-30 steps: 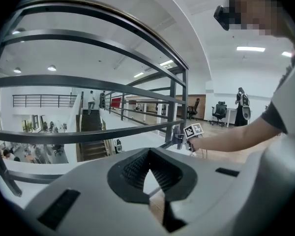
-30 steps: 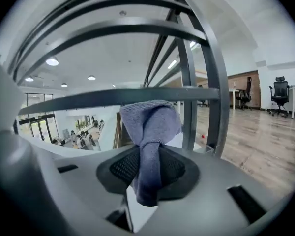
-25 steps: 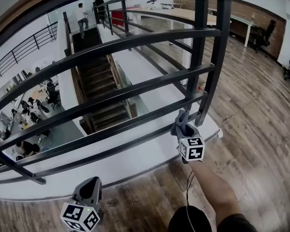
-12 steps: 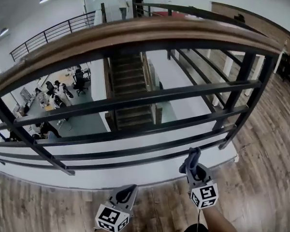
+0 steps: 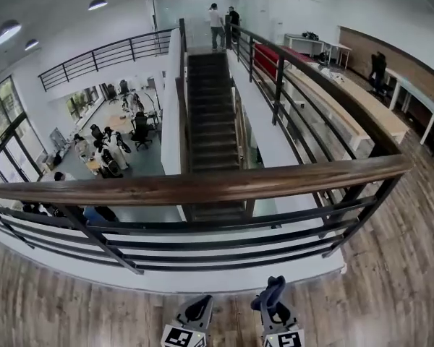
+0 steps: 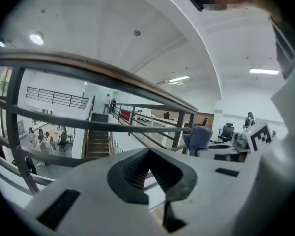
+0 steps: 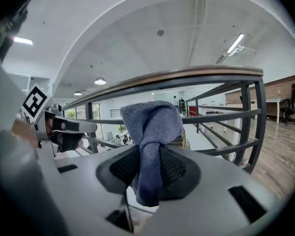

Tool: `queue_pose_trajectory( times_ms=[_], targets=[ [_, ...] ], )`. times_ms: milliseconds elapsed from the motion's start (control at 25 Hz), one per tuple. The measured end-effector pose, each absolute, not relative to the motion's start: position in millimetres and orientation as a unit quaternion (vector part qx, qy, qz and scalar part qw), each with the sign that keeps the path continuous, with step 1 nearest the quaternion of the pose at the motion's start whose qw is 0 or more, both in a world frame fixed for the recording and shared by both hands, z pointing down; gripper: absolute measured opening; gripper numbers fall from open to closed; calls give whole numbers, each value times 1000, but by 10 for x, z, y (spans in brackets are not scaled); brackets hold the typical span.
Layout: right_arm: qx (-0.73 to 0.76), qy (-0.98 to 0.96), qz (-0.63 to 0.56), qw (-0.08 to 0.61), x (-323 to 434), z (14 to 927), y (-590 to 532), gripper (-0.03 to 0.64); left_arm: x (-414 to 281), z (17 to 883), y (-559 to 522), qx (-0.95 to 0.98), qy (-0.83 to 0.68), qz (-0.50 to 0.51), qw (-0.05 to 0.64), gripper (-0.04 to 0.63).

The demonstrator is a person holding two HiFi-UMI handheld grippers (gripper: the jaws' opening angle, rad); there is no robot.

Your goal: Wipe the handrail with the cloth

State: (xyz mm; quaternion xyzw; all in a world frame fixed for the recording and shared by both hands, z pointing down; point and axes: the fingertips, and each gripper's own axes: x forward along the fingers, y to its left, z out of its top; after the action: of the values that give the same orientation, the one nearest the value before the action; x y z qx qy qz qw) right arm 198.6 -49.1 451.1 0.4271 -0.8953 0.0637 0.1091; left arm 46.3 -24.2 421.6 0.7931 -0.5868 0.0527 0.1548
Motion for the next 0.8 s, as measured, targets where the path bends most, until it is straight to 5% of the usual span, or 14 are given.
queue_pose_trajectory(
  times_ms=[440, 800],
  targets=[
    [415, -902, 20, 121, 2356, 2552, 244, 104, 676, 2278, 382, 752, -643, -8, 145, 3],
    [409, -908, 6, 91, 2614, 2179, 927, 104, 990, 2009, 1156, 747, -654, -12, 120, 3]
  ],
)
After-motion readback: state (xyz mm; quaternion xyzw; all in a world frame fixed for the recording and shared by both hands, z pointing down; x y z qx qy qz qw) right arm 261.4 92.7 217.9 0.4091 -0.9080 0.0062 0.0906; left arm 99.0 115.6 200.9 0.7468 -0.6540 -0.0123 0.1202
